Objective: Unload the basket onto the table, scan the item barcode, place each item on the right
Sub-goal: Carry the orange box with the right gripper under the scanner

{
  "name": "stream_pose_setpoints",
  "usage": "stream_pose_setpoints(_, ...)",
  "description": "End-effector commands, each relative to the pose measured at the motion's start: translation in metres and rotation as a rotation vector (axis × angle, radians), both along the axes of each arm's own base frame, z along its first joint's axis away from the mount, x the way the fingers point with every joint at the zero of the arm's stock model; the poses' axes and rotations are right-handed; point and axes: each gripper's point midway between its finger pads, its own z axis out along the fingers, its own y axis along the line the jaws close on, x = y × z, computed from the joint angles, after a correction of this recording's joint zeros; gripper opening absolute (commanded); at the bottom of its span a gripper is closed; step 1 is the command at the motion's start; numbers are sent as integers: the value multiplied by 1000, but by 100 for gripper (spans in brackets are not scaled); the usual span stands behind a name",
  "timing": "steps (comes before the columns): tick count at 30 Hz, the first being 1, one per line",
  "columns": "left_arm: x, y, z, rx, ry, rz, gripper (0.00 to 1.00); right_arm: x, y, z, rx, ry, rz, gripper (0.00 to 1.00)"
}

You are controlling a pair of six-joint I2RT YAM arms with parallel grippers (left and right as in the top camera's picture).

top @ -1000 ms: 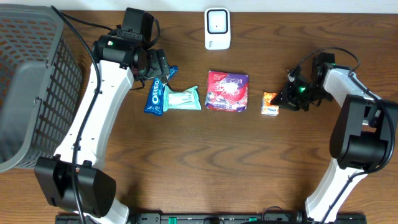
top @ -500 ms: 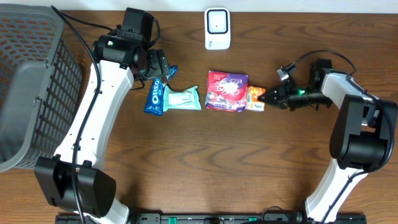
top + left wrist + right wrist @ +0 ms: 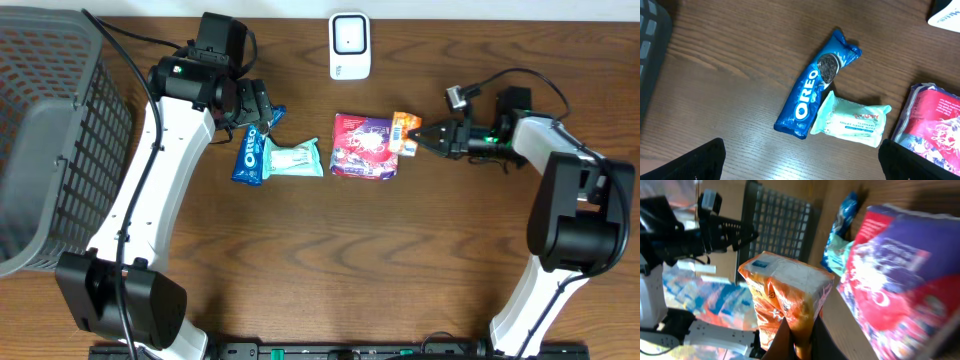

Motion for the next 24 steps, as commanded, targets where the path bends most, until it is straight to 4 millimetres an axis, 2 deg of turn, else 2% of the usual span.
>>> stream_pose_setpoints(1, 1, 2, -1, 10, 4, 3, 98, -7, 26, 9, 62, -28, 72, 1)
stream_pose_setpoints(6, 1, 2, -1, 10, 4, 3, 98, -6, 51, 12, 60, -74, 140, 1)
stream_pose_setpoints(11, 1, 2, -1, 10, 4, 3, 98, 6, 64, 16, 43, -35, 155, 1)
stream_pose_setpoints(14, 1, 2, -1, 10, 4, 3, 98, 24, 70, 5, -60, 36, 79, 1)
stream_pose_setpoints(16, 1, 2, -1, 10, 4, 3, 98, 39, 72, 5, -107, 53, 17, 1)
stream_pose_setpoints(19, 1, 2, -1, 10, 4, 3, 98, 59, 74, 23, -113, 28, -47, 1)
stream_pose_setpoints(24, 1, 2, -1, 10, 4, 3, 98, 112, 72, 47, -229, -70, -274, 1)
